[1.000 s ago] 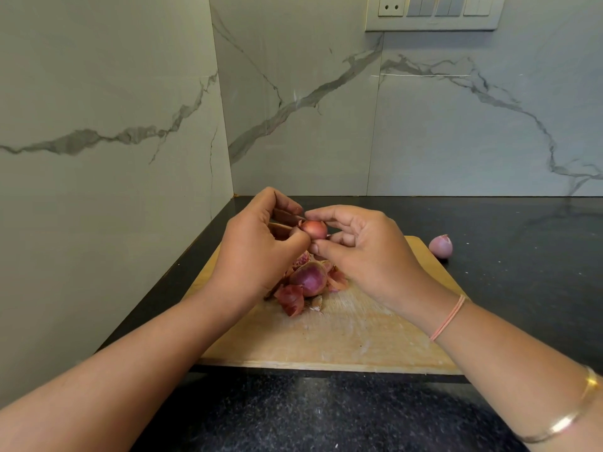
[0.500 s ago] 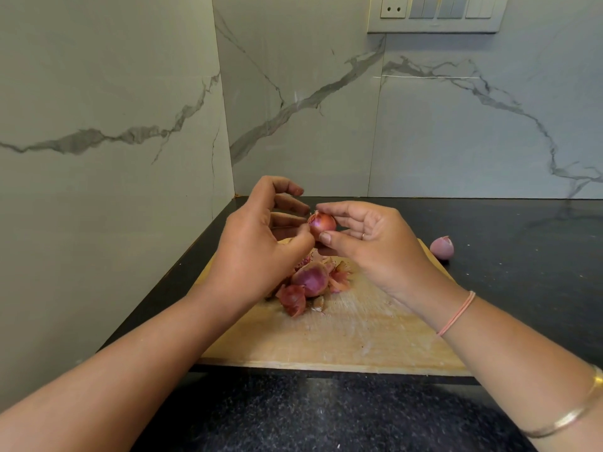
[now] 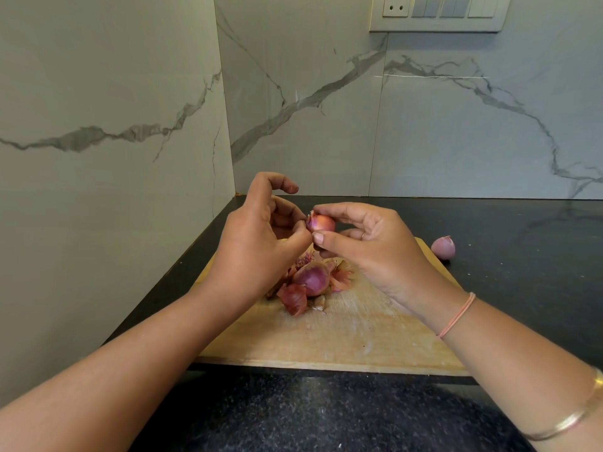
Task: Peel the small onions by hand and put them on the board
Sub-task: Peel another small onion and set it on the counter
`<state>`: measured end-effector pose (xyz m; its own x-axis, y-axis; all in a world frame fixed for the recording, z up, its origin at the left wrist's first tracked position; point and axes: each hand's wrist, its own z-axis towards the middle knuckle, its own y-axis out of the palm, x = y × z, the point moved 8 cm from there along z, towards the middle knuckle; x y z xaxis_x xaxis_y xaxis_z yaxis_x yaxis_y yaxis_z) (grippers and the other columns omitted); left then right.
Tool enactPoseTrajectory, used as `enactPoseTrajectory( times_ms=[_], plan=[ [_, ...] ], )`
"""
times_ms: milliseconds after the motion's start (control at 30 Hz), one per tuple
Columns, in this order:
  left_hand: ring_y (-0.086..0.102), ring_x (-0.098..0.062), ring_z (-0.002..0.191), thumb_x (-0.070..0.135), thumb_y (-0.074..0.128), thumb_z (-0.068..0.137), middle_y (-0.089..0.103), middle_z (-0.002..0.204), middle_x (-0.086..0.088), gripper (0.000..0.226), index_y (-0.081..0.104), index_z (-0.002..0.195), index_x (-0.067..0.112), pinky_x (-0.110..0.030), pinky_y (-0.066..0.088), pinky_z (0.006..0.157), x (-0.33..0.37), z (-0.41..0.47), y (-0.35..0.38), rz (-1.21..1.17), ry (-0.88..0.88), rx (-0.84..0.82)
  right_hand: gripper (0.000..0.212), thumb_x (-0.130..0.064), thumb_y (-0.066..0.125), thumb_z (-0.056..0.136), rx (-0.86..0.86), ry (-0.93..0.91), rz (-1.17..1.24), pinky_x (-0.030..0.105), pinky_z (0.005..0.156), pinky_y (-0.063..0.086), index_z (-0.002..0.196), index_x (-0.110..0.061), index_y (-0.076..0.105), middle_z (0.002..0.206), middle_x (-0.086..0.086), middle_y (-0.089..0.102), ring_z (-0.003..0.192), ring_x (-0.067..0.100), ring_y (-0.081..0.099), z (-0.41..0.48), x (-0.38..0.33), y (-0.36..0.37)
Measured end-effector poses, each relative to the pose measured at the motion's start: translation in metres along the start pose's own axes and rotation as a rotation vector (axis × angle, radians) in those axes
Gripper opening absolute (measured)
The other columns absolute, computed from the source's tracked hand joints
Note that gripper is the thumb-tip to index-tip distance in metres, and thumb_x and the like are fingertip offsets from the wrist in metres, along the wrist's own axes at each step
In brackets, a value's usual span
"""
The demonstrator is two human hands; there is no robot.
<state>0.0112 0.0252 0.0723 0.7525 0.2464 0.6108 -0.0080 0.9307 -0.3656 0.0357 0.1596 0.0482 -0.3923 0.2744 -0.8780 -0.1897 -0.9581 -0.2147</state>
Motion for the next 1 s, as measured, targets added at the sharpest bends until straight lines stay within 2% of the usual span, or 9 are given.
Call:
enactPoseTrajectory(
  times_ms=[133,233,333,500,633,733,867,1000],
  plan=[
    [0.063,-0.008,0.066,0.008,0.064,0.081,0.063,0.075,0.004,0.038,0.040,0.099,0.031,-0.023,0.055,0.066,-0.003,0.001,0.001,-0.017,-0.017,-0.005,0.032,-0.003,0.066,0.086,-0.026,-0.002,-0.009,0.040,0.080,0.058,0.110,-0.023,0.065,0.103,0.002,0.071,0.088,0.025,0.069,0.000,-0.001,0.002],
    [0.062,-0.007,0.064,0.007,0.064,0.082,0.064,0.074,0.003,0.038,0.039,0.095,0.033,-0.021,0.053,0.061,-0.007,0.003,0.000,-0.049,-0.050,0.005,0.031,-0.001,0.061,0.088,-0.062,-0.001,0.003,0.035,0.080,0.058,0.111,-0.022,0.064,0.111,0.002,0.068,0.093,0.026,0.067,0.000,-0.003,0.004],
    [0.061,-0.007,0.062,0.006,0.064,0.083,0.063,0.074,0.003,0.038,0.039,0.095,0.033,-0.020,0.052,0.058,-0.008,0.004,-0.001,-0.066,-0.062,0.004,0.031,0.001,0.059,0.090,-0.079,0.023,0.039,0.035,0.080,0.058,0.111,-0.021,0.060,0.115,0.001,0.067,0.095,0.029,0.066,0.000,-0.001,0.005],
    [0.064,-0.008,0.067,0.009,0.064,0.084,0.063,0.077,0.003,0.036,0.039,0.092,0.034,-0.022,0.054,0.060,-0.011,0.006,-0.007,-0.056,-0.075,0.048,0.034,0.003,0.057,0.090,-0.124,0.047,0.051,0.030,0.078,0.057,0.109,-0.025,0.057,0.116,-0.003,0.066,0.084,0.015,0.067,-0.001,-0.001,0.007],
    [0.065,-0.012,0.072,0.007,0.061,0.086,0.064,0.079,0.005,0.027,0.051,0.087,0.031,-0.028,0.054,0.063,-0.023,0.012,-0.019,-0.041,-0.119,0.112,0.030,0.006,0.054,0.091,-0.153,0.097,0.211,0.033,0.076,0.059,0.112,-0.015,0.056,0.113,0.004,0.066,0.080,0.017,0.070,-0.003,-0.001,0.007],
    [0.059,-0.009,0.067,0.007,0.060,0.086,0.063,0.077,0.007,0.022,0.061,0.078,0.027,-0.023,0.048,0.057,-0.022,0.009,-0.011,0.039,-0.085,0.049,0.028,0.008,0.053,0.091,-0.144,0.118,0.264,0.033,0.078,0.058,0.111,-0.010,0.058,0.111,0.009,0.066,0.083,0.021,0.070,-0.003,0.002,0.006],
    [0.060,-0.002,0.073,0.008,0.061,0.085,0.063,0.084,0.010,0.020,0.064,0.080,0.027,-0.013,0.048,0.063,-0.013,0.005,0.000,0.041,-0.023,-0.021,0.028,0.006,0.057,0.087,-0.124,0.156,0.356,0.030,0.075,0.058,0.110,-0.010,0.060,0.097,0.010,0.067,0.083,0.020,0.064,-0.001,0.008,0.004],
    [0.064,-0.004,0.080,0.010,0.066,0.083,0.064,0.089,0.009,0.018,0.066,0.086,0.028,-0.017,0.053,0.070,-0.007,0.003,0.006,-0.030,0.022,-0.085,0.028,0.002,0.061,0.084,-0.116,0.167,0.402,0.028,0.072,0.056,0.110,-0.009,0.061,0.098,0.013,0.067,0.086,0.023,0.062,0.001,0.011,0.002]
  ],
)
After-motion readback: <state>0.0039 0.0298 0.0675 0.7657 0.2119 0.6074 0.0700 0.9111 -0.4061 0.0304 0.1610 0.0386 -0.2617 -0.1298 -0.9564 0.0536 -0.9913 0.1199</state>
